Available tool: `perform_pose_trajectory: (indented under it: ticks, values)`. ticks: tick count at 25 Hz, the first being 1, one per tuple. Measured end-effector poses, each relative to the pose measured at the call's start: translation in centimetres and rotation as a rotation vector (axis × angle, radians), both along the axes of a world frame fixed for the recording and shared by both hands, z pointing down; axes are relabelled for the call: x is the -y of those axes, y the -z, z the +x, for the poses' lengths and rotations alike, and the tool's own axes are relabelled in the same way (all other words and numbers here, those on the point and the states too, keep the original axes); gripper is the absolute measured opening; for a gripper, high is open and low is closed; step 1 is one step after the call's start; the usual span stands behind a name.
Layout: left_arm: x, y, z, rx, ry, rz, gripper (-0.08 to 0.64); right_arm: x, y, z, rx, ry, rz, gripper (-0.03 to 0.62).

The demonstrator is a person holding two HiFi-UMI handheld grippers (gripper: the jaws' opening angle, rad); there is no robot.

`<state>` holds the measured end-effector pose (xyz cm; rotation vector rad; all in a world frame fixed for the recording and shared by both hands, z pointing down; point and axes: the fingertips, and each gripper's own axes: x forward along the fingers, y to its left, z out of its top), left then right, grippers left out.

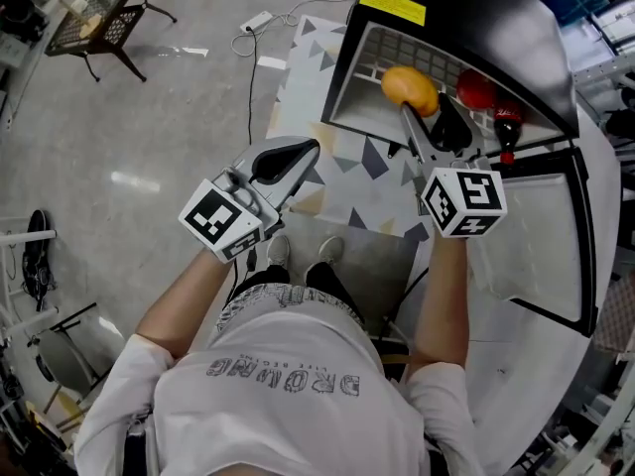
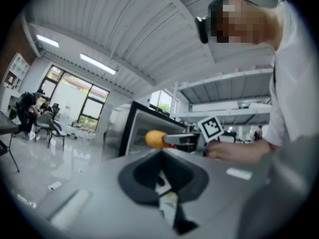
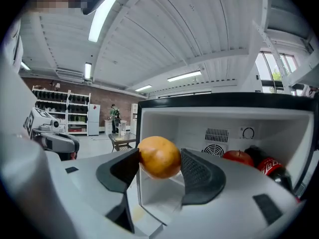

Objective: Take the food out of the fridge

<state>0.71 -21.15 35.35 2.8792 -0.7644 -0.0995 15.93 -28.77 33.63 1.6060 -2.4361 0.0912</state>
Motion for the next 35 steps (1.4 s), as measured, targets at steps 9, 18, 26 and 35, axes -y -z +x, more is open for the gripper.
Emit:
perform_pose_trajectory:
  ticks: [9,18,26,35]
  values:
    - [-1.4,1.0,0.1,0.011,-0.055,0.028,0.008,-4.1,0.9,-0.4,0.018,-0.03,0.026,0.256]
    - [-2.3,1.6,0.5,0.025,-0.102,0.05,0.008,-7.7,0.9,-0.3,0.057,-0.071,0.033,0.256]
    - [-3.0,1.7,0.8,0.028,-0.122,0.057,0.007,-10.1,-0.2,0.7,0.089,-0.116,0.019,0.256]
    - [-3.3,1.4,0.8,0.033,-0.116,0.047,0.008,-12.2,-1.4,0.9,0.13,-0.123,-0.005,0.256]
